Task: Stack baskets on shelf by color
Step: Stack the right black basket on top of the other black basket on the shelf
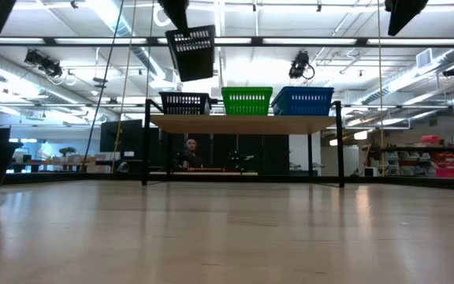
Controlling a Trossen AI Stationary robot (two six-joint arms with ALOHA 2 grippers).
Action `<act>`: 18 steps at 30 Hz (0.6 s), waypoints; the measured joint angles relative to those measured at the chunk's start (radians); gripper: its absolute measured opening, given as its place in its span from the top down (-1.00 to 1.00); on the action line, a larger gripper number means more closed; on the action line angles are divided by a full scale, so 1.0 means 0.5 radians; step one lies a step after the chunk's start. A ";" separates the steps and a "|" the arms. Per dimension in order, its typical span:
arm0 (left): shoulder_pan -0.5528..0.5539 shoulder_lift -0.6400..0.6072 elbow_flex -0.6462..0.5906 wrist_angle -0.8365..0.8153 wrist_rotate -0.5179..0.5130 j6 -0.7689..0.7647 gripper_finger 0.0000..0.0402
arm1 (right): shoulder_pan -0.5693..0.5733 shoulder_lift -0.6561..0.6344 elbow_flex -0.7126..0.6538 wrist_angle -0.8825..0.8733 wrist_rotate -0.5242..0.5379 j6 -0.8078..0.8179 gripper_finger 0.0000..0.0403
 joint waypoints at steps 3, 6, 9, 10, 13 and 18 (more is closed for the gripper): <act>0.004 -0.147 -0.124 0.011 -0.001 -0.017 0.92 | 0.000 0.000 0.000 0.001 0.014 0.010 -0.29; 0.018 -0.300 -0.360 0.159 0.000 -0.011 0.92 | 0.000 0.000 0.000 0.002 0.057 0.012 -0.29; 0.019 -0.449 -0.597 0.394 0.028 -0.052 0.92 | -0.003 0.001 0.000 0.004 0.077 0.011 -0.29; 0.019 -0.496 -0.674 0.446 0.045 -0.054 0.92 | -0.009 0.001 0.000 0.005 0.076 0.010 -0.29; 0.019 -0.594 -0.908 0.513 0.050 -0.053 0.92 | -0.025 0.001 0.000 0.004 0.060 0.009 -0.29; 0.019 -0.615 -1.078 0.674 0.050 -0.035 0.92 | -0.054 0.001 0.000 0.001 0.046 0.009 -0.29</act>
